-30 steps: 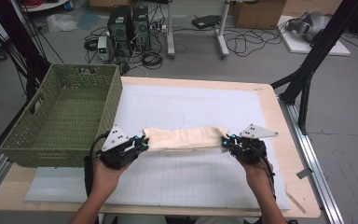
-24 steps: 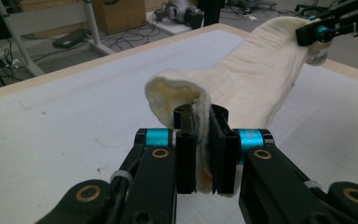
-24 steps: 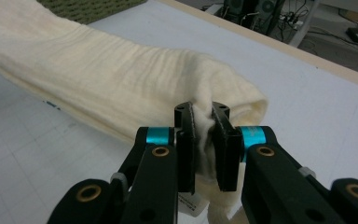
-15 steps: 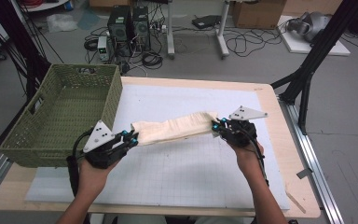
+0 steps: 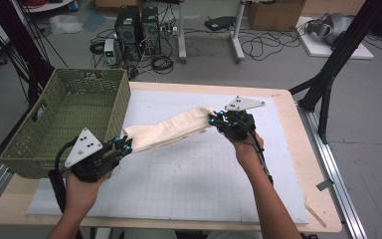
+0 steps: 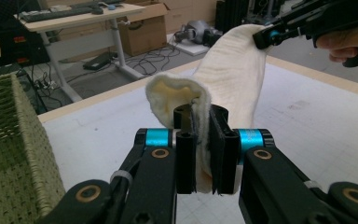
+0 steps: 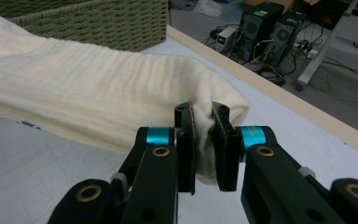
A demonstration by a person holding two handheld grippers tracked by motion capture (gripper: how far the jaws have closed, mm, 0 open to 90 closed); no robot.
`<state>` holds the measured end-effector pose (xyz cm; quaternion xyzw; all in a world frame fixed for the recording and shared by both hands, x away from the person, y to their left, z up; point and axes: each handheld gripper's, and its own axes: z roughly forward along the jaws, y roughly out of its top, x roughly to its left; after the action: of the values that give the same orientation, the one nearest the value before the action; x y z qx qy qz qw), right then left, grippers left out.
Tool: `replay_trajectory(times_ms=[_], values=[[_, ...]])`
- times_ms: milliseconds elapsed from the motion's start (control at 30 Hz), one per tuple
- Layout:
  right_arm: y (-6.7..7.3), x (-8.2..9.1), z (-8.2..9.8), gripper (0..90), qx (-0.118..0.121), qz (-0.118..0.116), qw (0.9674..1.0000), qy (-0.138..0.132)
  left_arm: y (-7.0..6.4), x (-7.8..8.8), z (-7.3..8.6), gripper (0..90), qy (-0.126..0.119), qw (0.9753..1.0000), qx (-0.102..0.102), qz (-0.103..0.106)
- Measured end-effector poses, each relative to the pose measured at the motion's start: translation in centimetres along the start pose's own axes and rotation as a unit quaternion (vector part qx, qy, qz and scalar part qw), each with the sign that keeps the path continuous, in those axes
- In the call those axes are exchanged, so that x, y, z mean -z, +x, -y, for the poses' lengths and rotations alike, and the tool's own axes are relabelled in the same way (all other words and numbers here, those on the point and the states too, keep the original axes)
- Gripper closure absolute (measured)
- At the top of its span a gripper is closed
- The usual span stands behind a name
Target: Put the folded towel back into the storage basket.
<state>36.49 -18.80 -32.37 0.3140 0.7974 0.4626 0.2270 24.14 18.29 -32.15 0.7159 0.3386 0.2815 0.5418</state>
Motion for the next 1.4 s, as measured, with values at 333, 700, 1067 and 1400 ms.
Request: replay_trajectory(times_ms=[333,700,1067,1400], values=[[0.4,-1.4,-1.3,81.8,0.006,-0.006,0.9999,-0.007,0.4,1.1,-0.3,82.2,-0.005,0.9999,-0.003,-0.009],[0.8,-2.3,-3.7,81.8,0.024,-0.004,0.9995,-0.018,0.9,2.1,-0.9,82.1,-0.017,0.9996,-0.006,-0.022],[2.2,-4.5,-7.7,81.8,0.042,-0.017,0.9985,-0.031,2.8,4.5,-1.3,82.1,-0.033,0.9979,-0.002,-0.056],[4.6,-7.3,-11.8,81.8,0.074,-0.032,0.9958,-0.044,4.8,7.4,-1.6,82.1,-0.046,0.9949,0.002,-0.090]])
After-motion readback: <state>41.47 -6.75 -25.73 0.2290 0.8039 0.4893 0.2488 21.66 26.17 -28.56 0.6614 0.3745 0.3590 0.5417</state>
